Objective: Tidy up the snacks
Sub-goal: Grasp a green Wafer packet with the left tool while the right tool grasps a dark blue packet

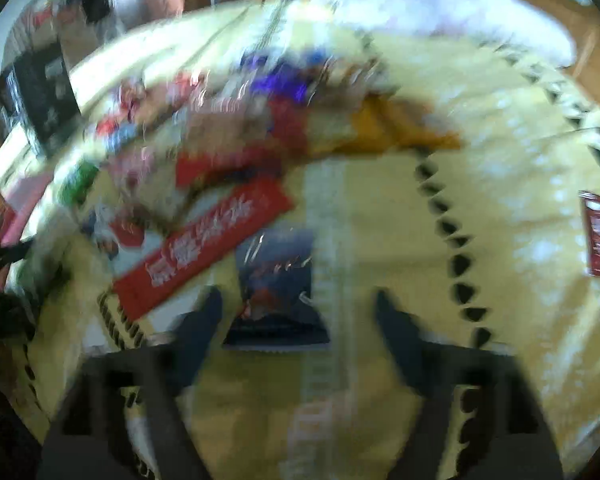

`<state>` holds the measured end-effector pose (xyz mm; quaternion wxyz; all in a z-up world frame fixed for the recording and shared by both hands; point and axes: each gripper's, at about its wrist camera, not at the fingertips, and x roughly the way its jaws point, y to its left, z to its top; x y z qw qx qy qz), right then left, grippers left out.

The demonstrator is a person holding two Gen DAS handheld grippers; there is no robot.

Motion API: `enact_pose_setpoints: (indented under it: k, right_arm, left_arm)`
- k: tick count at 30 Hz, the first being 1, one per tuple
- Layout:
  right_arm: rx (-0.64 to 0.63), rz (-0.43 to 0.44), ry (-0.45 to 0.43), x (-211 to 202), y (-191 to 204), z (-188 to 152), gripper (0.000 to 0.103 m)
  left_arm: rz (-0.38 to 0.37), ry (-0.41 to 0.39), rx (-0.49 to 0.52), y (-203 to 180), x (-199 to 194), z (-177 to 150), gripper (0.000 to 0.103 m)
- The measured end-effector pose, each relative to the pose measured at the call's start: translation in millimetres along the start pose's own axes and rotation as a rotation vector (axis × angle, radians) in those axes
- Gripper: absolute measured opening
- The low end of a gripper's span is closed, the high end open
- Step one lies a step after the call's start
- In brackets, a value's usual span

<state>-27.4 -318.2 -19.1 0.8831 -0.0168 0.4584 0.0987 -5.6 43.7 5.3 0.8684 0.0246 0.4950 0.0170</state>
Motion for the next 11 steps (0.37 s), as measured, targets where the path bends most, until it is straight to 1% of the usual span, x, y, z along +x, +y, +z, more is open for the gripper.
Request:
enact_pose_setpoints:
  k: [1, 2, 3, 4, 5, 7, 11]
  right_arm:
    - [0.014, 0.031, -0.002, 1.2, -3.3, -2.5, 0.092]
    - [0.017, 0.038, 0.003, 6.9, -7.1, -6.4, 0.1]
    - [0.014, 0.032, 0.005, 11.4, -10.2, -9.4, 0.102]
    - [0.01, 0.023, 0.023, 20.8, -14.6, -15.4, 0.102]
    - [0.008, 0.037, 0.028, 24.9, -17.2, -18.7, 0.102]
    - [-0.01, 0.045, 0.002, 24.4, -16.3, -21.3, 0.103]
    - [-0.035, 0.024, -0.027, 29.8, -10.5, -25.9, 0.103]
  left_arm:
    - [0.003, -0.018, -0.036, 1.7, 4.0, -4.7, 0.103]
    - [0.007, -0.03, -0.058, 2.6, 6.3, -7.4, 0.103]
    - [0.018, -0.035, -0.075, 3.0, 10.7, -9.9, 0.103]
    - [0.021, -0.032, -0.078, 3.7, 14.0, -11.8, 0.103]
    - [0.02, -0.031, -0.079, 4.9, 17.5, -14.2, 0.103]
    - [0.013, -0.033, -0.076, 8.5, 25.4, -20.2, 0.103]
    - [0.009, -0.045, -0.071, 13.5, 38.6, -30.3, 0.103]
